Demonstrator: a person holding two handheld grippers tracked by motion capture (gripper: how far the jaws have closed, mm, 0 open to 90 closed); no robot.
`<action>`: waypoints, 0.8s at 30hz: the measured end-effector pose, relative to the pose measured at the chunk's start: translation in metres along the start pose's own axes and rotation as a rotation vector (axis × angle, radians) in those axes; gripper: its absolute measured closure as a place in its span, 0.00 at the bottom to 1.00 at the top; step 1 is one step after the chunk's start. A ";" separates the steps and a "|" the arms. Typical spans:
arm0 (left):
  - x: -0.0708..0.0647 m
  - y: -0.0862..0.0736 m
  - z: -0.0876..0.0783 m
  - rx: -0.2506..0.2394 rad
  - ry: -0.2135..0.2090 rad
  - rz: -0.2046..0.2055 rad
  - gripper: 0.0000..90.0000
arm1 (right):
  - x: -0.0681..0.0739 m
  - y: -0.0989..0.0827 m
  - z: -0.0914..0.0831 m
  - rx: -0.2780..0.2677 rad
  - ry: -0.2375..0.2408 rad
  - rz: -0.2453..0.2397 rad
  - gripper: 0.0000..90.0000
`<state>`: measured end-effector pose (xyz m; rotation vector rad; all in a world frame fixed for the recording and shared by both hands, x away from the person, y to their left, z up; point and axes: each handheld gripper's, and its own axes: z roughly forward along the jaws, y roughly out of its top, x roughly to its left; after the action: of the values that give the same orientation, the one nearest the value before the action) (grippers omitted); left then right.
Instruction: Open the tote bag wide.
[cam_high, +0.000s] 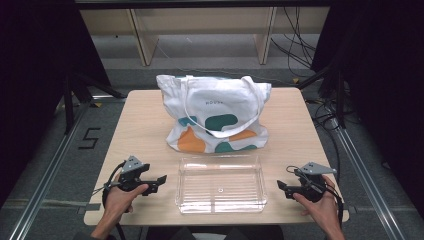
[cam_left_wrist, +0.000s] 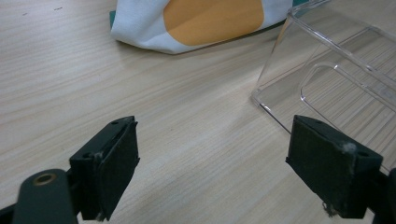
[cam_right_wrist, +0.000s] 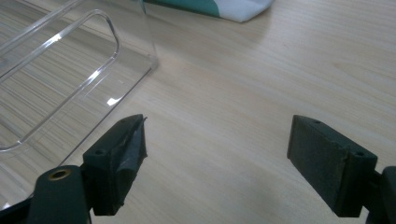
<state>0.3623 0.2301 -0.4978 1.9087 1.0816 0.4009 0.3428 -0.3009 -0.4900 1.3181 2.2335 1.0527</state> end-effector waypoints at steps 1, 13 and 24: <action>0.000 0.000 0.000 0.001 0.003 -0.015 0.17 | -0.001 0.000 0.000 -0.003 -0.004 -0.011 0.23; 0.000 0.000 0.000 0.004 0.009 -0.014 0.17 | -0.004 0.004 0.001 -0.030 -0.003 -0.010 0.26; 0.003 0.002 -0.001 0.000 0.012 -0.024 0.22 | -0.002 0.034 -0.014 -0.105 -0.008 -0.077 0.32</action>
<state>0.3643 0.2329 -0.4962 1.8937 1.1113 0.3996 0.3559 -0.2989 -0.4561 1.1811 2.1734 1.1180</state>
